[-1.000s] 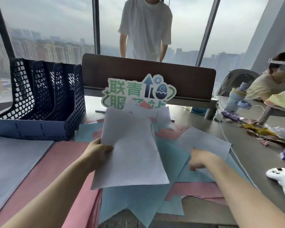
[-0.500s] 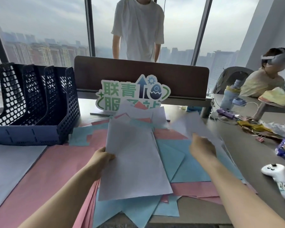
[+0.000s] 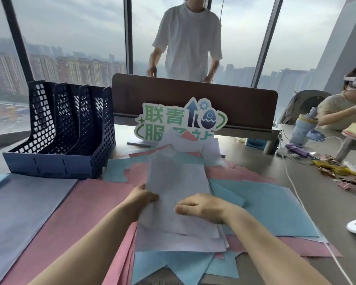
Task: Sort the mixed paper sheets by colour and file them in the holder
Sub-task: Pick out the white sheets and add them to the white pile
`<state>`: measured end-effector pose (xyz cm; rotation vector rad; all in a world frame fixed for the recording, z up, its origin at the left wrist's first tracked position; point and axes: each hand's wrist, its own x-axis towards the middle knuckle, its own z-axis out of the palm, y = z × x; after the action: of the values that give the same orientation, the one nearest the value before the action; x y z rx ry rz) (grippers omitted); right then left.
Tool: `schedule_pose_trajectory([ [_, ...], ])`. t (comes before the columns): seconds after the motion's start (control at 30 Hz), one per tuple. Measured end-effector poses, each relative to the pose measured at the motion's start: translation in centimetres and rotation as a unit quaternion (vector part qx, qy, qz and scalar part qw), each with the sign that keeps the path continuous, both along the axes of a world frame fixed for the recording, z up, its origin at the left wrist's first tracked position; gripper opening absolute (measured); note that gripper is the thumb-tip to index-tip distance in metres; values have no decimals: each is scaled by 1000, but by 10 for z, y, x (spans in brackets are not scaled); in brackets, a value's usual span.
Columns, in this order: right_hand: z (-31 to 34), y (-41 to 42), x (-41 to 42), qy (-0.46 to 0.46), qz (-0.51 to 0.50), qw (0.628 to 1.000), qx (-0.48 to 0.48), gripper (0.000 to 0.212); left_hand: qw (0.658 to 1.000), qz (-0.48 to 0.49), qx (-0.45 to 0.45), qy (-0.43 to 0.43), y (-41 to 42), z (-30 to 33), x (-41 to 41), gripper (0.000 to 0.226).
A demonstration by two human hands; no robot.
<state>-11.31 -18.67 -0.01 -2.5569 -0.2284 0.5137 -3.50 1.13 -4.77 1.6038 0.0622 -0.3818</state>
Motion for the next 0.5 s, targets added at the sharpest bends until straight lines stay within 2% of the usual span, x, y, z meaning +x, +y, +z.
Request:
schedule_pose_trajectory([
  [0.07, 4, -15, 5, -69, -142, 979, 130, 63, 999, 10, -15, -50, 0, 5, -2, 37],
  [0.13, 1, -31, 14, -152, -318, 921, 165, 73, 991, 20, -44, -123, 0, 13, -5, 35],
  [0.2, -3, -42, 25, -149, -396, 862, 280, 70, 978, 39, -58, -197, -2, 26, -8, 32],
  [0.27, 1, -47, 36, -168, -382, 816, 400, 31, 960, 53, -76, -263, -5, 44, -12, 30],
  [0.3, 10, -44, 38, -210, -372, 794, 433, 15, 949, 58, -86, -298, -7, 52, -14, 30],
  [0.4, 40, -29, 36, -356, -333, 740, 464, 10, 914, 87, -97, -385, -15, 72, -17, 29],
  [0.5, 45, -11, 22, -432, -305, 745, 406, 10, 920, 99, -96, -366, -19, 67, -14, 40],
])
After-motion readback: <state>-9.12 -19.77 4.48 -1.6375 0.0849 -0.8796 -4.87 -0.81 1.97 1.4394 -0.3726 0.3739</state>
